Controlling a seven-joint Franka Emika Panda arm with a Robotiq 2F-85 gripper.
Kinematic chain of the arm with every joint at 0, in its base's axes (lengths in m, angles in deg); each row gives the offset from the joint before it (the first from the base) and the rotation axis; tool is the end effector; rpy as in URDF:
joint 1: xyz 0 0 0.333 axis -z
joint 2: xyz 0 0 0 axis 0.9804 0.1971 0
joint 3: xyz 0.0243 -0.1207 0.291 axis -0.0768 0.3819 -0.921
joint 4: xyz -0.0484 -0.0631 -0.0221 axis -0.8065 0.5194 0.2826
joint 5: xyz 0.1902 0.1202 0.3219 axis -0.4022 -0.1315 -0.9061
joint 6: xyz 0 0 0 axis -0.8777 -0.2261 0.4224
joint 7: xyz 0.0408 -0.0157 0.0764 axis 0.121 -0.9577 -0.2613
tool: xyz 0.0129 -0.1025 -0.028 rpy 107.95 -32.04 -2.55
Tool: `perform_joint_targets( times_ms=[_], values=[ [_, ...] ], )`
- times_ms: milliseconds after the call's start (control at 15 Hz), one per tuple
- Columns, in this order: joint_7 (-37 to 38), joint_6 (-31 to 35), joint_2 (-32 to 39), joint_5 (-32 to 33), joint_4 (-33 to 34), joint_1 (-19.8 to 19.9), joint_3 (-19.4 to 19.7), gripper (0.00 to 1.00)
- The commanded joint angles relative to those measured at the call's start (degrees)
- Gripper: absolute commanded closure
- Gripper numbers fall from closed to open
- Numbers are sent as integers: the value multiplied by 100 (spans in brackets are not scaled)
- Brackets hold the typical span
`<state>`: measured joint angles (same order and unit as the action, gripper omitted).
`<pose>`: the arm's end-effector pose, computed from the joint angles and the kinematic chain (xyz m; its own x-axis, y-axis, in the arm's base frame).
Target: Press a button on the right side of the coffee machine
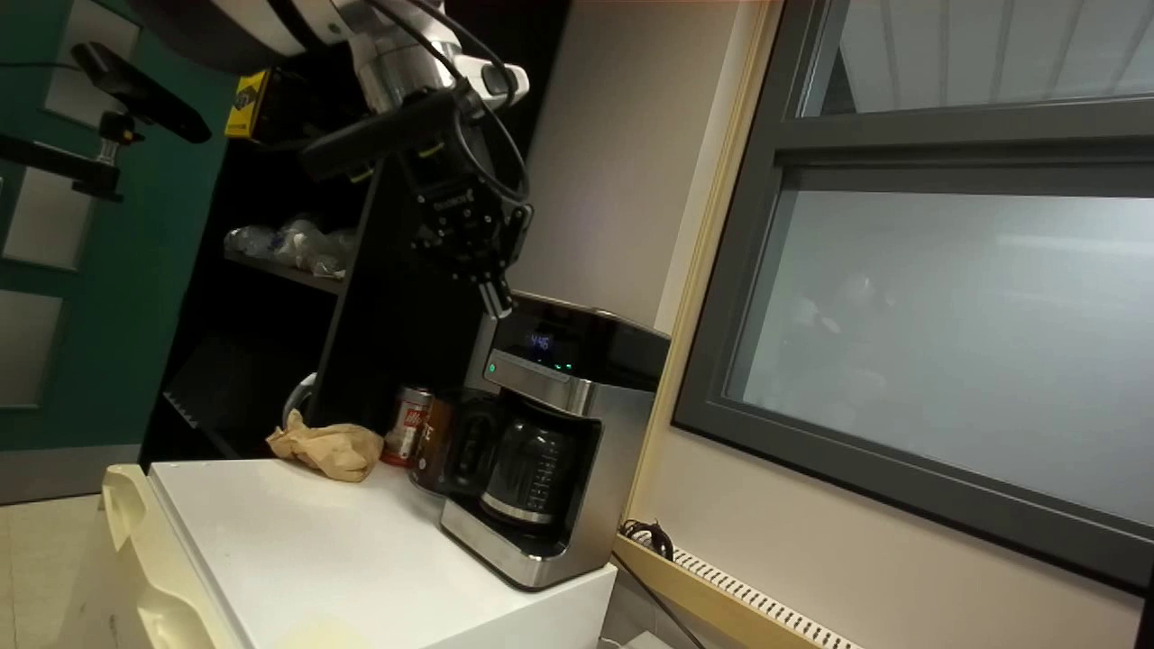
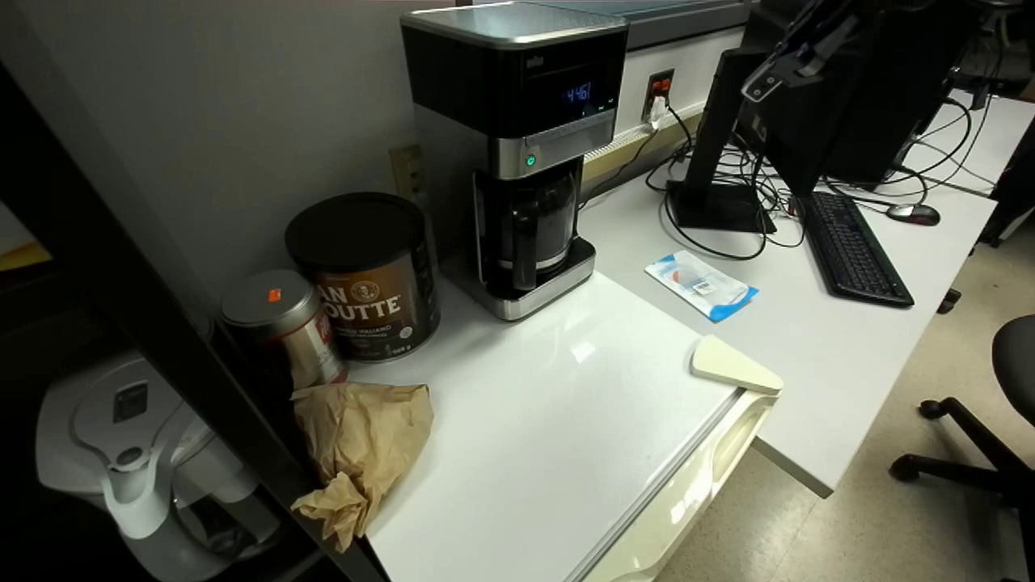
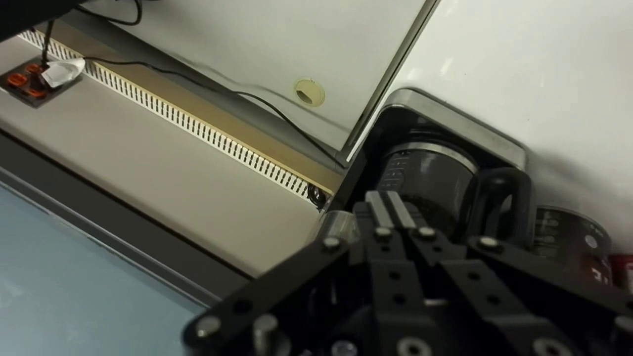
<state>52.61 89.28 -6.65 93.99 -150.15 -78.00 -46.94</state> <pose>0.6305 0.0341 0.3620 0.7912 0.4165 0.4477 0.2149 -0.8749 0.4341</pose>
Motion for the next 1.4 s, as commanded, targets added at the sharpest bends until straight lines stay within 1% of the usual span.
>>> perform_joint_targets(
  times_ms=[0,333,667,1333],
  values=[
    [574,228,789,354,881,-189,152,99],
    [728,304,1509,209,1637,-266,74,99],
    [767,342,2042,111,2270,-315,9,99],
    [842,258,2775,73,3241,-361,-36,99]
  ],
)
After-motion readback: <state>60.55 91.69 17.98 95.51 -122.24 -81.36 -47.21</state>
